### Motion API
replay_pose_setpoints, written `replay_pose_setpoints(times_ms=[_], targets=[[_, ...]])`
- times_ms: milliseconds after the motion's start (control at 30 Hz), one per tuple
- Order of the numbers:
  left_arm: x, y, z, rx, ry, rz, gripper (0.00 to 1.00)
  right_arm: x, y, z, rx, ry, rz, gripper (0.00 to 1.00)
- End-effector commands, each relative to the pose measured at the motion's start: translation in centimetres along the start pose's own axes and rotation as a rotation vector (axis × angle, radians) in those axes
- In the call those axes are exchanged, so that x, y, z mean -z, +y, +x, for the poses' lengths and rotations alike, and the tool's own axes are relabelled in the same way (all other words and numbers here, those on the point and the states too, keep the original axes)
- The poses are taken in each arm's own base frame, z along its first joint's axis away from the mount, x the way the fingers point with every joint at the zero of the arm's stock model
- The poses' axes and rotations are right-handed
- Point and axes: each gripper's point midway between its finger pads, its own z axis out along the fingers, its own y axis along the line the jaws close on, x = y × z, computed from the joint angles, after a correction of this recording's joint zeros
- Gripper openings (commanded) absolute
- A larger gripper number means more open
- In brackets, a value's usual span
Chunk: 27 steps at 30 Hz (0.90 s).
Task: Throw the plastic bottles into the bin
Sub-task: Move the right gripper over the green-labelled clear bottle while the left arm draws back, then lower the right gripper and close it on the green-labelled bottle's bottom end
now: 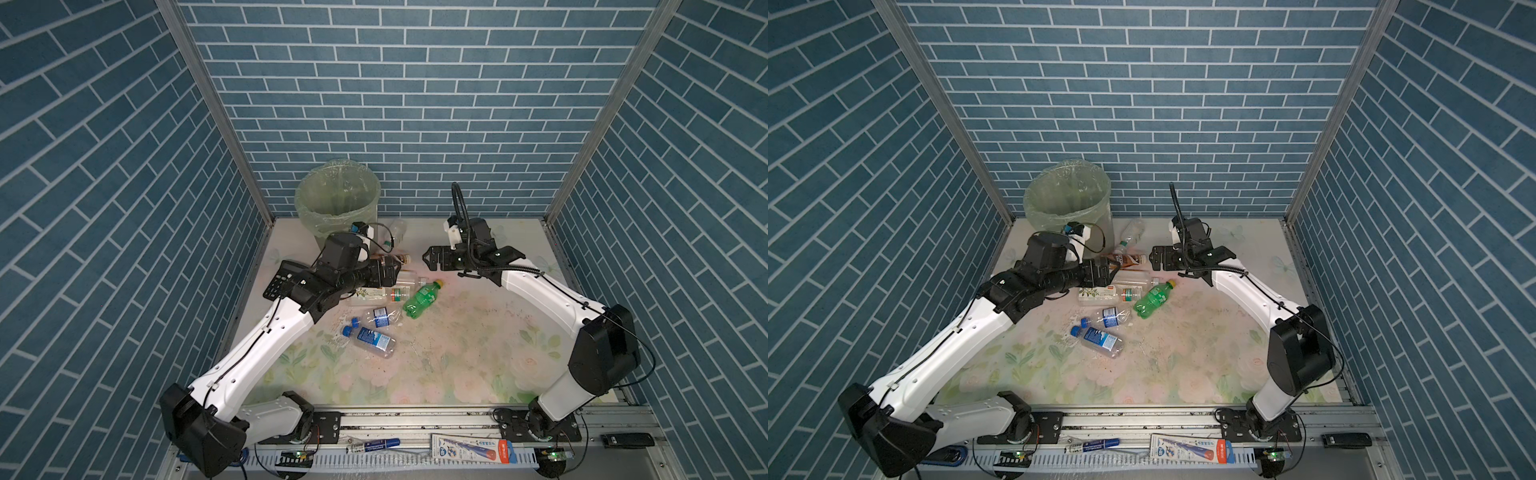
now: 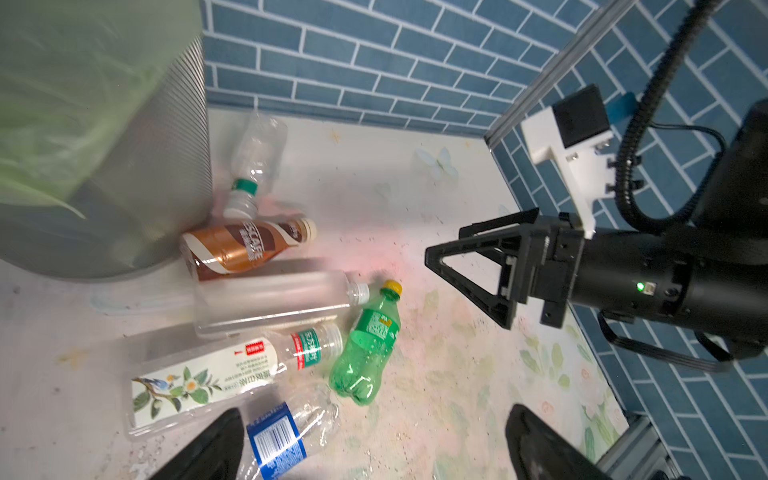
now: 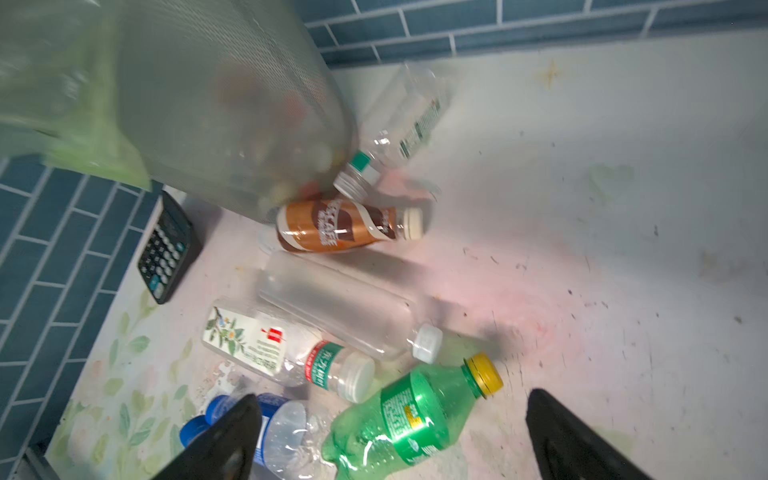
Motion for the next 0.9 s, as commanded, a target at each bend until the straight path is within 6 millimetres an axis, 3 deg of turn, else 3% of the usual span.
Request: replay_pose_setpoints(times_ms=[0,167,333,567,600,867], targets=[[-0.4,-1.4,-0.2,0.018,-0.052,0.053,0.99,-1.7,-1.9,2.3,-0.064,0.061,0.065,0.99],[-1.4,-0.4,1.1,0.048,-0.048,0.030,0.99,-4.2,-2.7,1.4,-0.092,0.075,0.091,0.99],[-2.0,0.4,1.7,0.060,-0.045,0.008,0.99,-8.2,-2.9,-1.3,-0.141,0.061,0.113,0.99],[-2.1,1.1,2.4,0.062,-0.038,-0.014,0.99,-13.3,-1.6,-4.3,-0.223,0.048,0.062,0.99],[-2.0,1.2,2.5,0.059,-0.038,-0.018,0.99,-14.7,-1.8,-3.9,-0.234,0.061,0.058,0.99],[-2.2,3.0,3.2,0.081,-0.024,-0.049,0.99,-18.4,-0.5,-5.2,-0.259,0.055,0.016,0.99]])
